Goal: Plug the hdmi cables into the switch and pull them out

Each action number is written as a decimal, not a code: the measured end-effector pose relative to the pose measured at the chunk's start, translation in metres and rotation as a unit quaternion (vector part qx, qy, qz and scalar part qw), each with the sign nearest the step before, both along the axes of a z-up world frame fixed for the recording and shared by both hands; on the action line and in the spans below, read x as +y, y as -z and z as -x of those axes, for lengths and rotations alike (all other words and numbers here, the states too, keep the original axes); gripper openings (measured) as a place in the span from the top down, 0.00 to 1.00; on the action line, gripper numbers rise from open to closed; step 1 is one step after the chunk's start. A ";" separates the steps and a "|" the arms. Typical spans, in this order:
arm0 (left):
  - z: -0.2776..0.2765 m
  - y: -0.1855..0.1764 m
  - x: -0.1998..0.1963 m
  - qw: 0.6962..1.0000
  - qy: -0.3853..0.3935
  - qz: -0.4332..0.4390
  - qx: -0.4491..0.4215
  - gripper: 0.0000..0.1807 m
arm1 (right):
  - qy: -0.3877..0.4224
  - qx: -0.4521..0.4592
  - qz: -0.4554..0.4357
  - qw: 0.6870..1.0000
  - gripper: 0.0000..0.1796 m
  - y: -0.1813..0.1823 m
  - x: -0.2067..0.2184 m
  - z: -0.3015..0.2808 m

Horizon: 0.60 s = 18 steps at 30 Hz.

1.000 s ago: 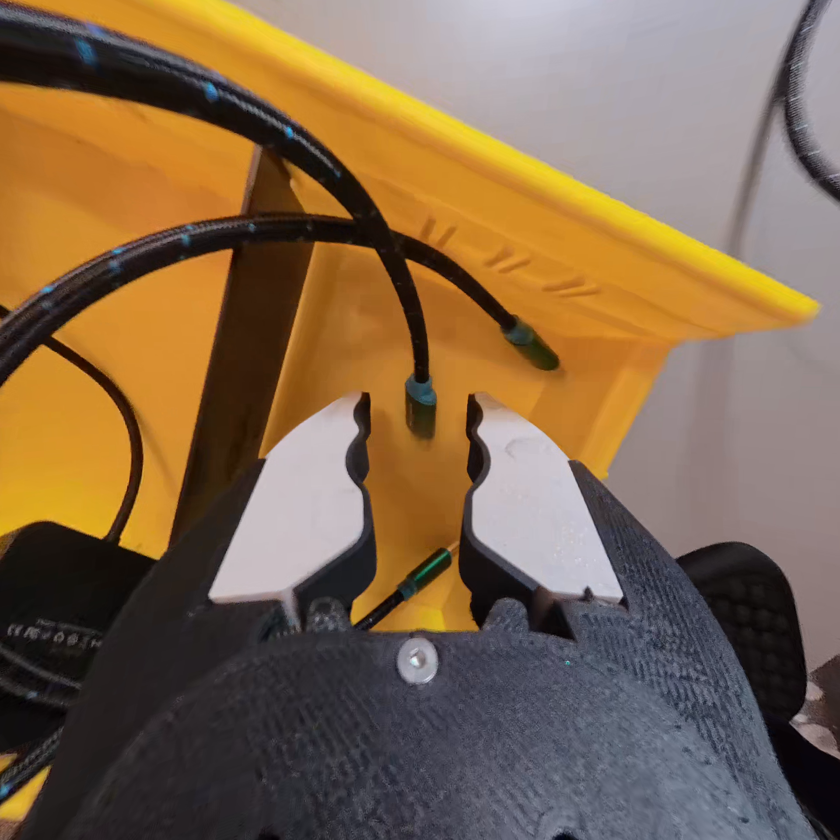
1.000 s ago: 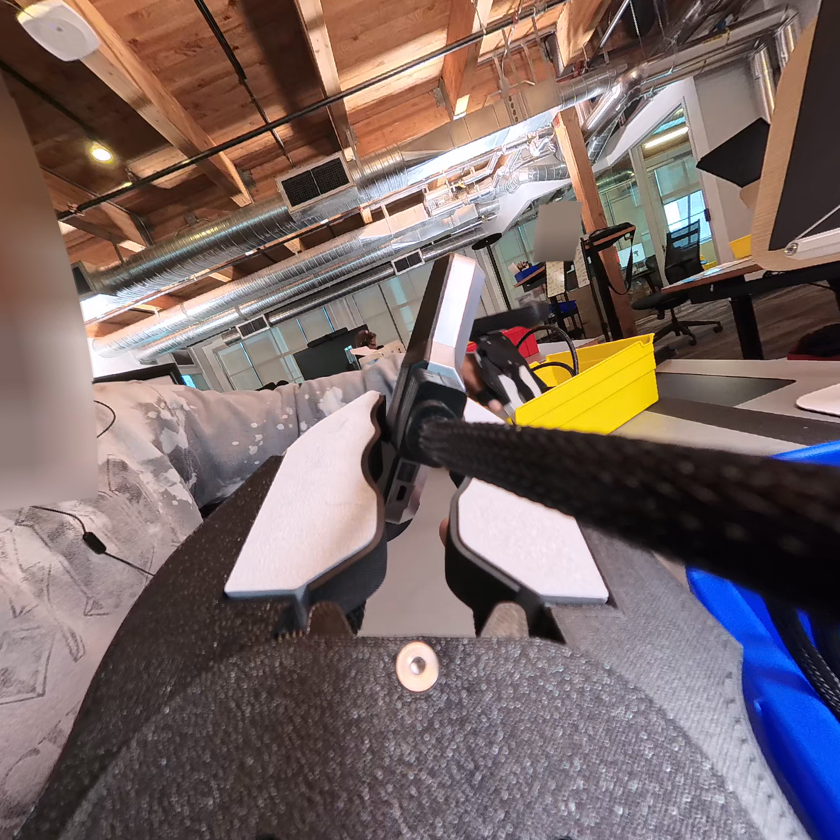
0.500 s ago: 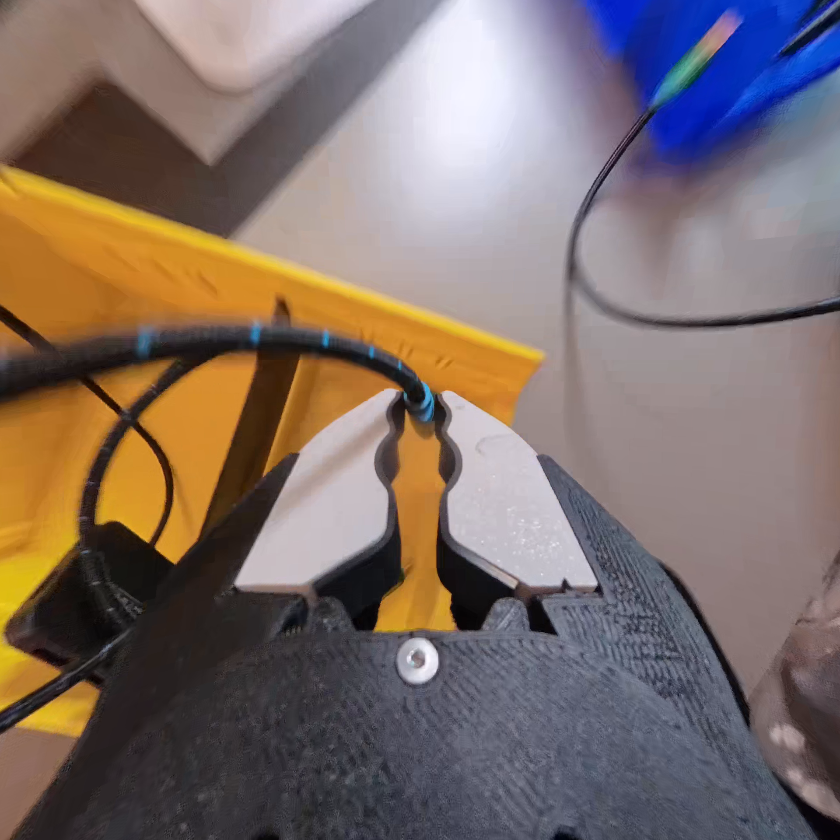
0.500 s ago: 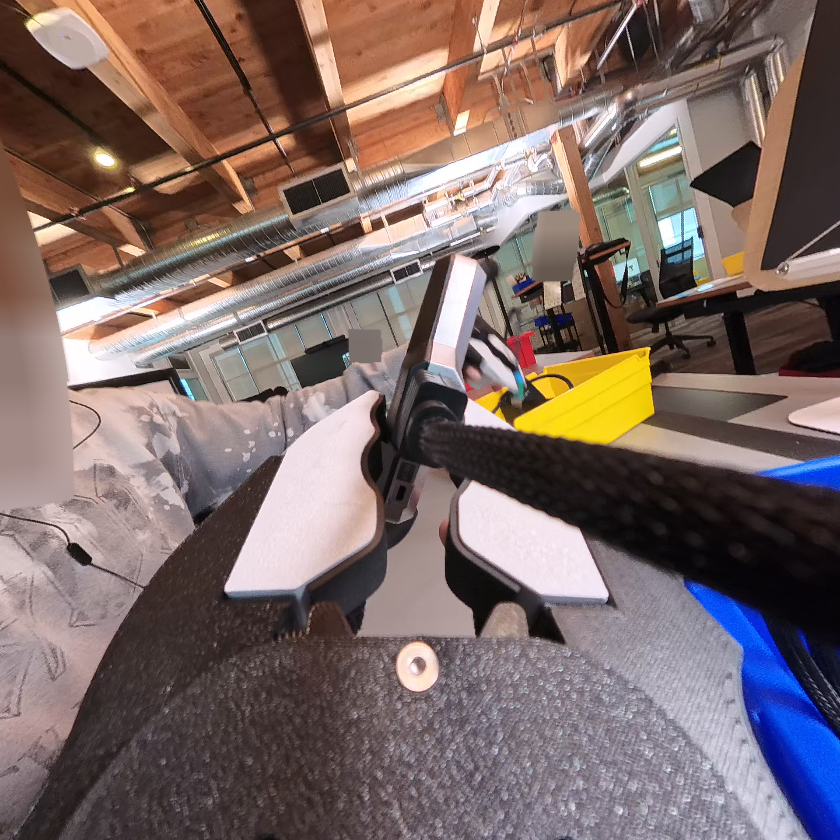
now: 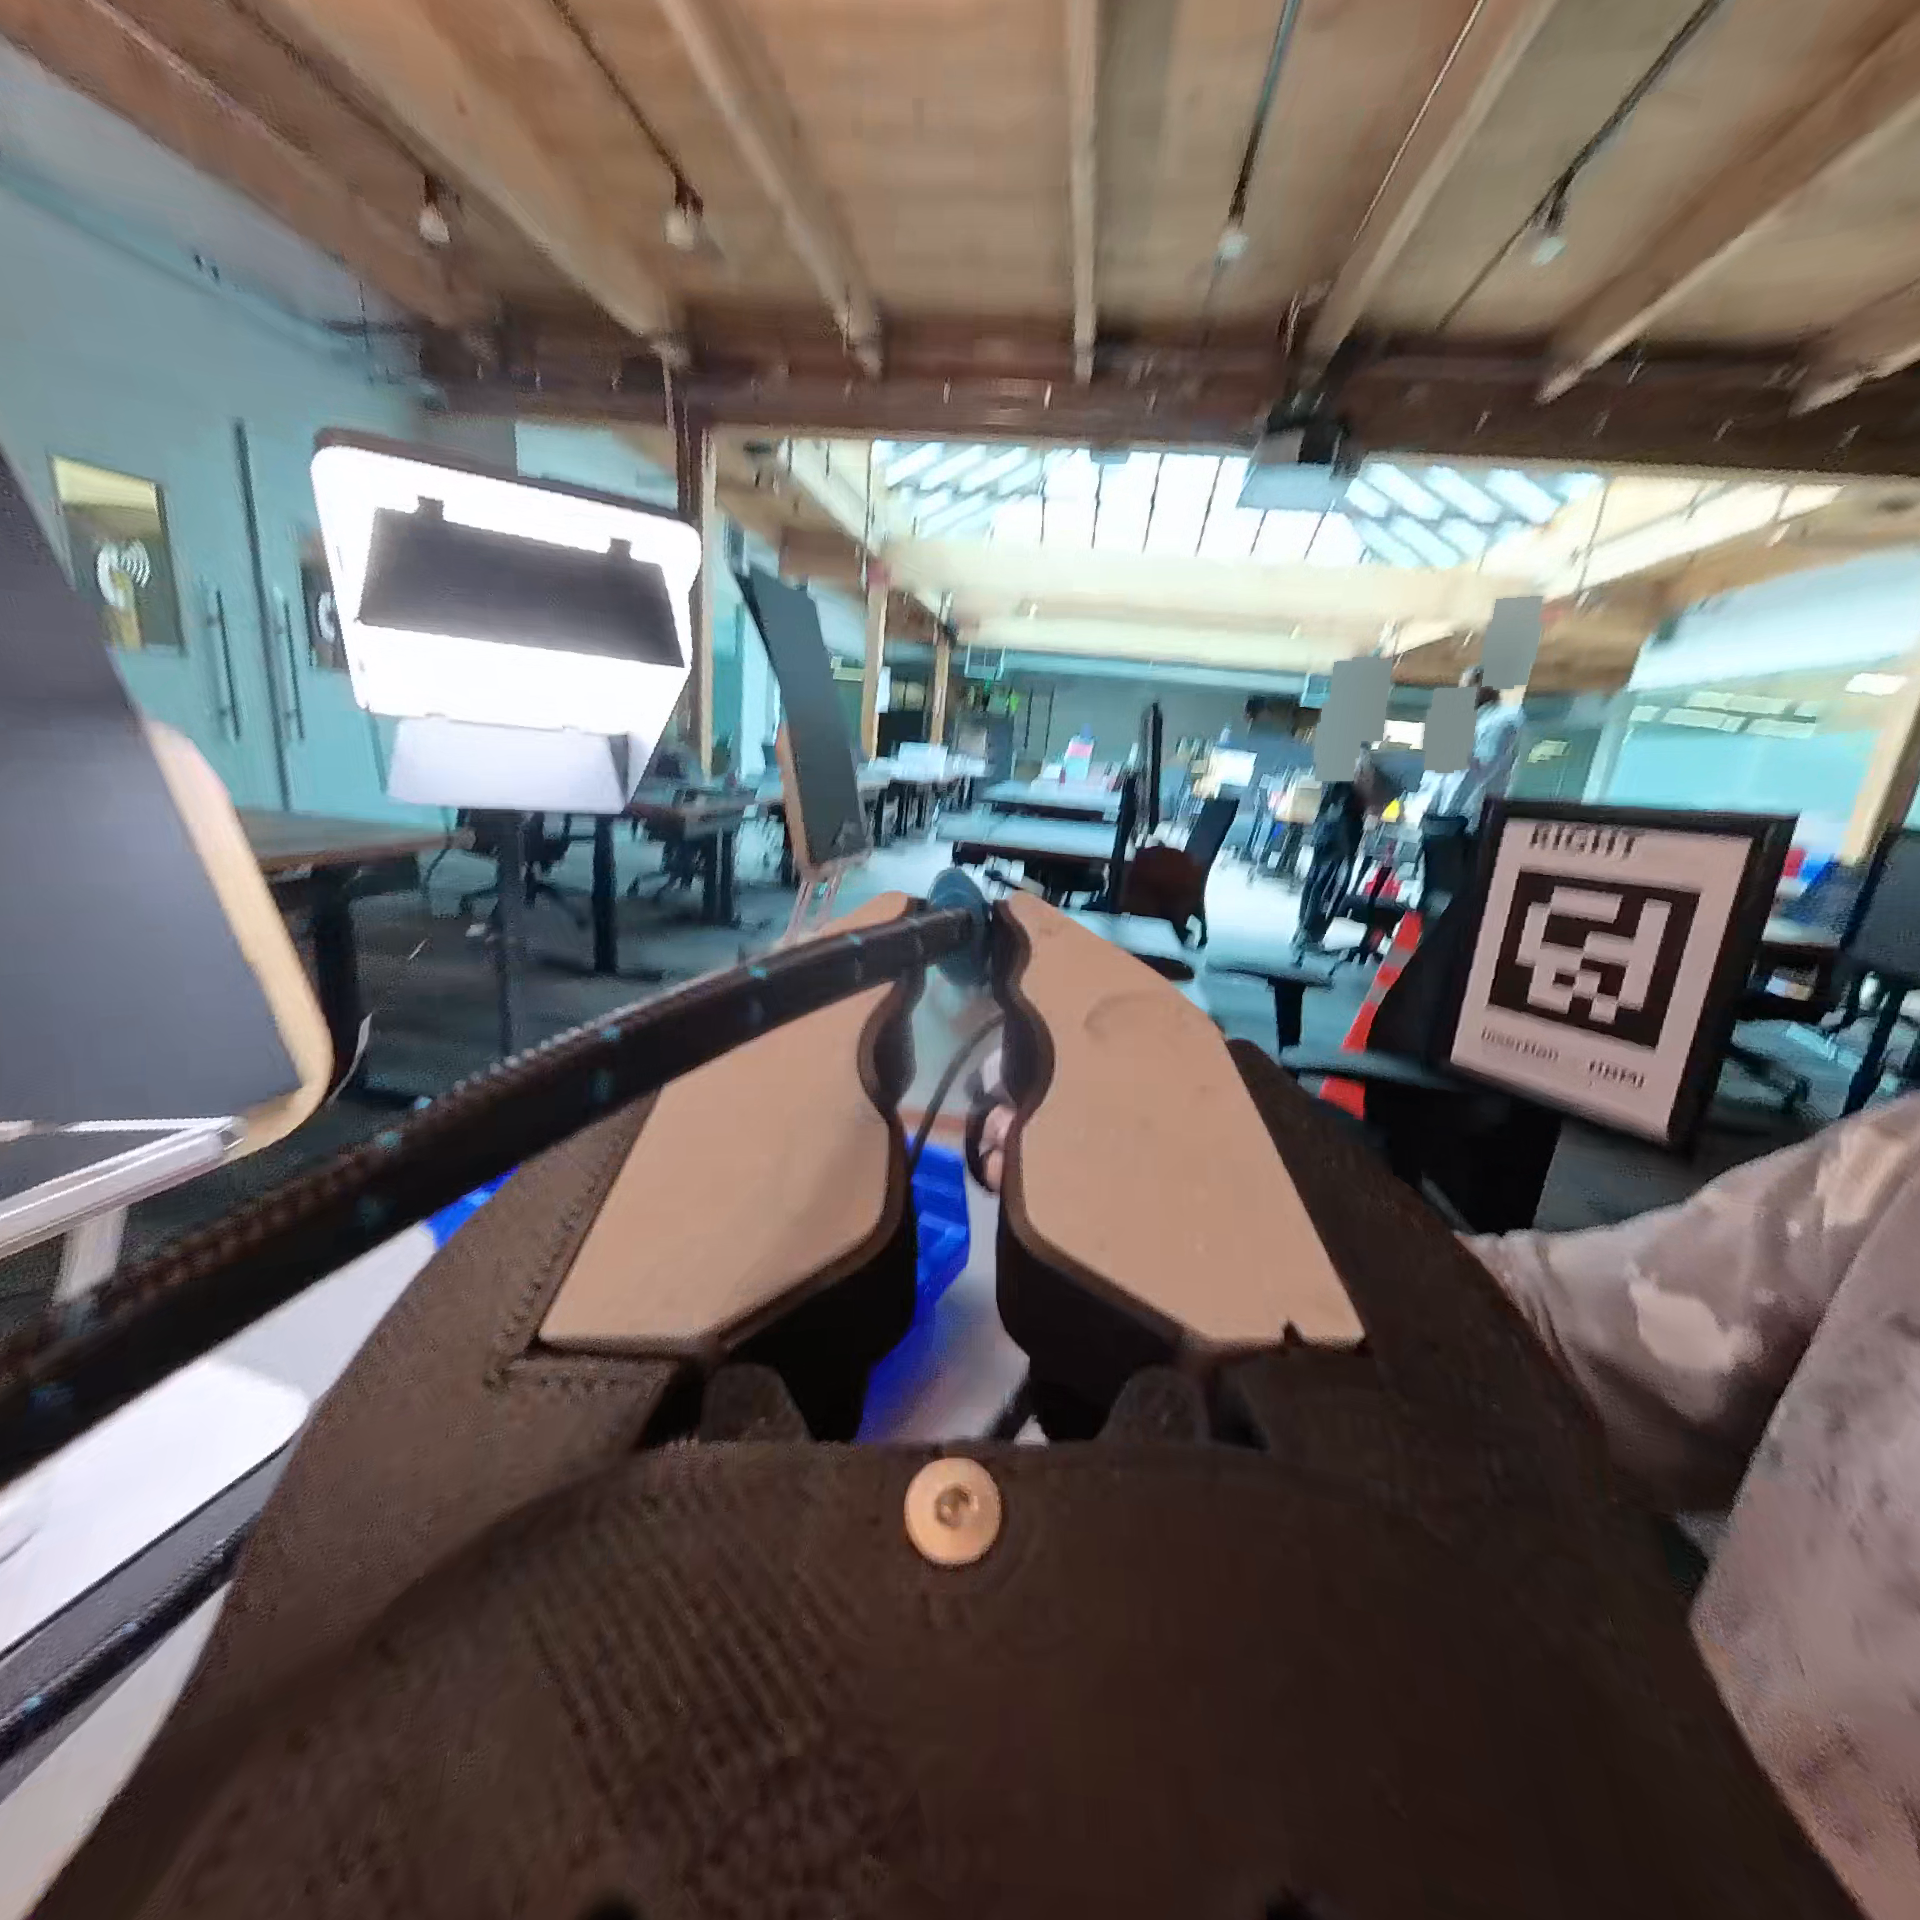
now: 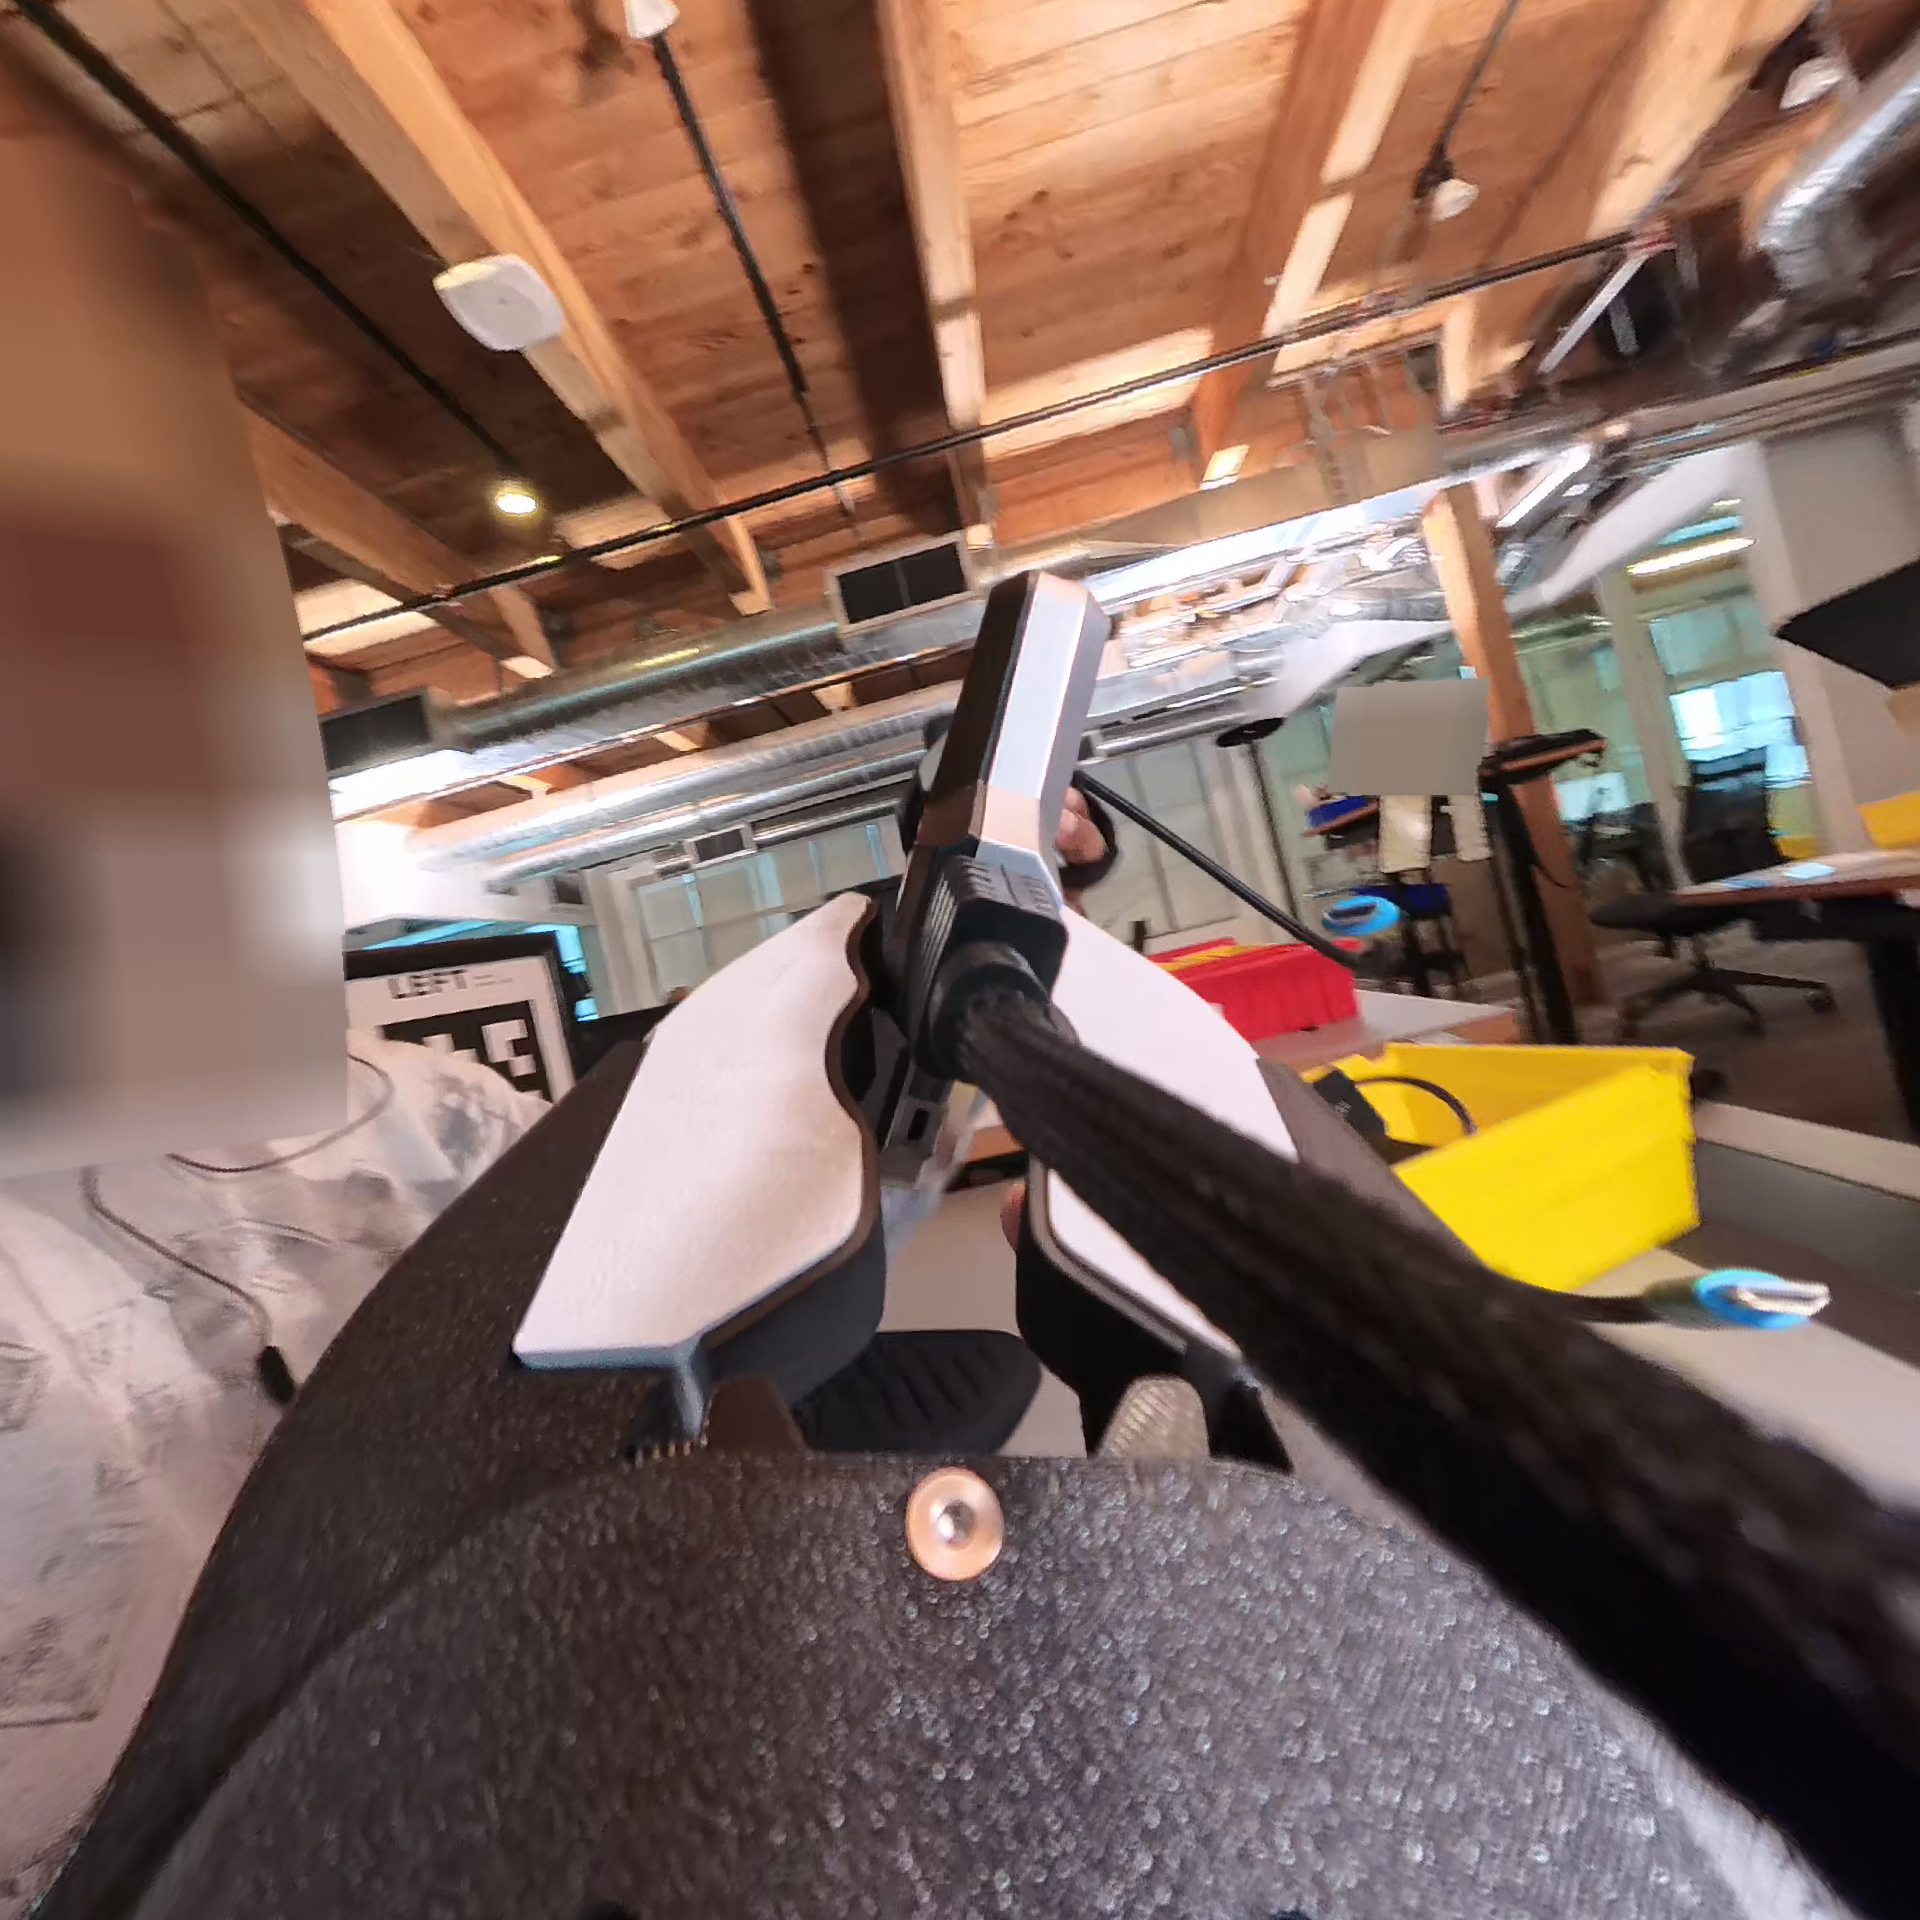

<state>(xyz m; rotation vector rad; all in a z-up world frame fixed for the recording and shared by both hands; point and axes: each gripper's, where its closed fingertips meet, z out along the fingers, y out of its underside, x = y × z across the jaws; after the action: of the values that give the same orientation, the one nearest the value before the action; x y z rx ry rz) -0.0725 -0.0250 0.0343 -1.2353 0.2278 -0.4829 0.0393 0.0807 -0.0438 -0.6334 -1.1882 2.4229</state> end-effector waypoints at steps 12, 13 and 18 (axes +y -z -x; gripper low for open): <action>-0.046 0.027 0.061 0.998 -0.023 0.040 -0.042 0.94 | -0.021 0.008 0.008 1.000 0.86 0.016 -0.006 0.017; -0.046 0.033 0.064 0.997 -0.022 0.053 -0.051 0.94 | -0.018 0.004 0.004 1.000 0.87 0.019 -0.008 0.018; -0.048 0.059 0.079 0.994 -0.012 0.087 -0.061 0.93 | 0.009 -0.001 -0.011 1.000 0.87 0.030 -0.009 0.021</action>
<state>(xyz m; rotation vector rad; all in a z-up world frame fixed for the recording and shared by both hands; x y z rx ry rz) -0.0248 0.0541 -0.0244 -1.3711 0.0688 -0.5641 0.0182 0.0717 -0.0741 -0.6386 -1.2025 2.3924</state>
